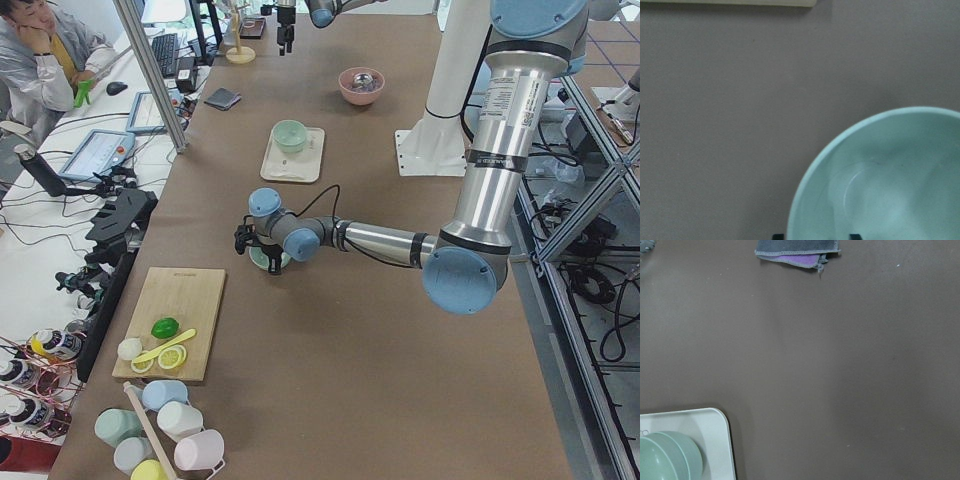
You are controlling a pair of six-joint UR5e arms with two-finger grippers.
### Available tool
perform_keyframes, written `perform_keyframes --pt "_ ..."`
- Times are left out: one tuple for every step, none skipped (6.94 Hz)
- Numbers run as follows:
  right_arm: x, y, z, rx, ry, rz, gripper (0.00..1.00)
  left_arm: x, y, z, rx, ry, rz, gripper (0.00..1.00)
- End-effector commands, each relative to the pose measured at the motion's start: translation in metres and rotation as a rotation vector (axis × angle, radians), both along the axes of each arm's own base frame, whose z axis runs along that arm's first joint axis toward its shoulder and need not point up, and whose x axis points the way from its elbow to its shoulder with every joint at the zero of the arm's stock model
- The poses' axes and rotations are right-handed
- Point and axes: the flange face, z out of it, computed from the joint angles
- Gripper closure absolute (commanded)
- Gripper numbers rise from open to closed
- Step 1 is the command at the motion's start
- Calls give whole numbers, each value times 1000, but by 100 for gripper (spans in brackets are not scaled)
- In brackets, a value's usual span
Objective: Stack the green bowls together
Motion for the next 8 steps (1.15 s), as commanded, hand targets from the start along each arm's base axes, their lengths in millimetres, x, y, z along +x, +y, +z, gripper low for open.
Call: perform_keyframes --pt "-9 0 -3 5 9 3 0 -1 5 -38 23 58 8 100" --pt "-7 2 1 9 12 3 0 1 2 -78 -18 96 -65 100" --pt "-5 3 5 8 14 2 0 27 -12 -138 -35 155 -120 100" --pt "4 5 15 5 22 11 0 110 9 -207 -106 182 -99 100" --pt "32 8 43 27 48 16 0 157 15 -280 -107 154 -117 100" --pt "64 20 88 83 92 -12 0 174 27 -337 -104 147 -107 100" --pt "98 32 127 129 124 -36 0 223 61 -374 -100 163 -94 100" --pt "135 48 159 147 152 -31 0 260 78 -395 -46 153 -105 100"
